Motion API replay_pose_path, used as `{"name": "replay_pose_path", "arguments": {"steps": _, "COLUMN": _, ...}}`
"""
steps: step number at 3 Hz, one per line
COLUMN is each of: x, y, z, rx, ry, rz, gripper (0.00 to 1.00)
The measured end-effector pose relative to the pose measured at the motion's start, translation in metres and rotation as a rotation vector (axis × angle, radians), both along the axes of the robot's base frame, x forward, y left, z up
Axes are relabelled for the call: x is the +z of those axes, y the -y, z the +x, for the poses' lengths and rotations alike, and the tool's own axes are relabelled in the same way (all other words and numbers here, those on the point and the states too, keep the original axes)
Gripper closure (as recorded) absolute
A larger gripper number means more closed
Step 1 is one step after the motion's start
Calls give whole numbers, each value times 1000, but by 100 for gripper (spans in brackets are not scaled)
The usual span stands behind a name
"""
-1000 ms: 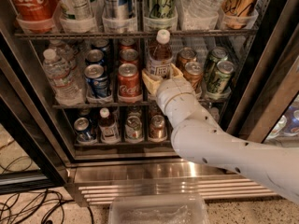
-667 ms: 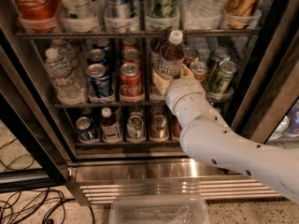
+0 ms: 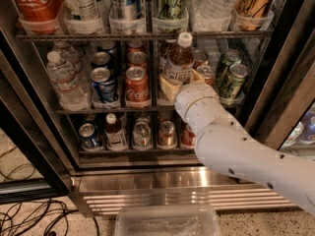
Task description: Pick blue plastic bottle from middle shelf of fridge
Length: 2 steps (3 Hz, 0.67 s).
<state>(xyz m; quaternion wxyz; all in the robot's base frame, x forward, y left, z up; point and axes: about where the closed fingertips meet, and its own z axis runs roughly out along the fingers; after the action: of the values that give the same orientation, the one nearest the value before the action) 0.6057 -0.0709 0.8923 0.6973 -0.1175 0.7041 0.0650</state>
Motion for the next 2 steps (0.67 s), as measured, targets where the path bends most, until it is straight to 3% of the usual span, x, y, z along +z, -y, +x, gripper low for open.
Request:
{"name": "replay_pose_path", "arguments": {"steps": 1, "x": -12, "y": -14, "z": -5, "rx": 50, "ry": -50, "rz": -18, "gripper": 100}}
{"name": "replay_pose_path", "arguments": {"steps": 2, "x": -12, "y": -14, "z": -5, "rx": 50, "ry": -50, "rz": -18, "gripper": 100}}
